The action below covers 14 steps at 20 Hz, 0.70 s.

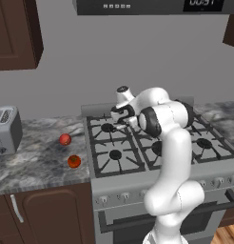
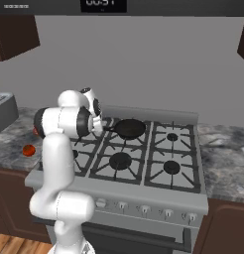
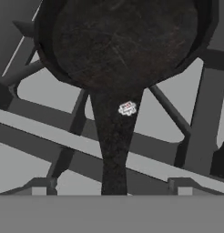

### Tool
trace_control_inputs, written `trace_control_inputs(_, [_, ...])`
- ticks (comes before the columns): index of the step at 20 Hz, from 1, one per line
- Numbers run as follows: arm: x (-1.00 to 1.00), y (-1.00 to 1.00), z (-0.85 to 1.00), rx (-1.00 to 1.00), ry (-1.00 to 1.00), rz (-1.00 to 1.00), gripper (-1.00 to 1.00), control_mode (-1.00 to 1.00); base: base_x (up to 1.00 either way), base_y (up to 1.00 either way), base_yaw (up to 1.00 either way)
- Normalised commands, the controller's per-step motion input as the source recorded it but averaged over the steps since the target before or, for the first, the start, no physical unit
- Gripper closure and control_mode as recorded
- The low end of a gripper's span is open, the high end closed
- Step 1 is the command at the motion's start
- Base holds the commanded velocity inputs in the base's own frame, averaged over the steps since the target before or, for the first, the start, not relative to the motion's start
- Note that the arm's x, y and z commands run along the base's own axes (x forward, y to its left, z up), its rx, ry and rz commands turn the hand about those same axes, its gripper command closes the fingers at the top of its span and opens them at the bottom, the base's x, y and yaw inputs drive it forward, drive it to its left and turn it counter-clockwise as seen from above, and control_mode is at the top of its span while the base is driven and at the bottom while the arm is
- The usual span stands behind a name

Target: Place the pan on the rear center burner on the stove. Then place the tomato and the onion in the pan and turn on the rear center burner.

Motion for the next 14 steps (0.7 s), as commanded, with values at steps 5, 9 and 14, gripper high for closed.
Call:
trace_control_inputs(5, [-0.34,0.00,0.55,0.06,0.01,0.30,-1.00,-1.00,0.00,0.00,0.00])
trace_control_inputs(9, [-0.09,0.01,0.20,0.11,0.08,0.51,-1.00,-1.00,0.00,0.00,0.00])
trace_control_inputs(14, [-0.03,0.12,0.21,0.07,0.04,0.54,-1.00,-1.00,0.00,0.00,0.00])
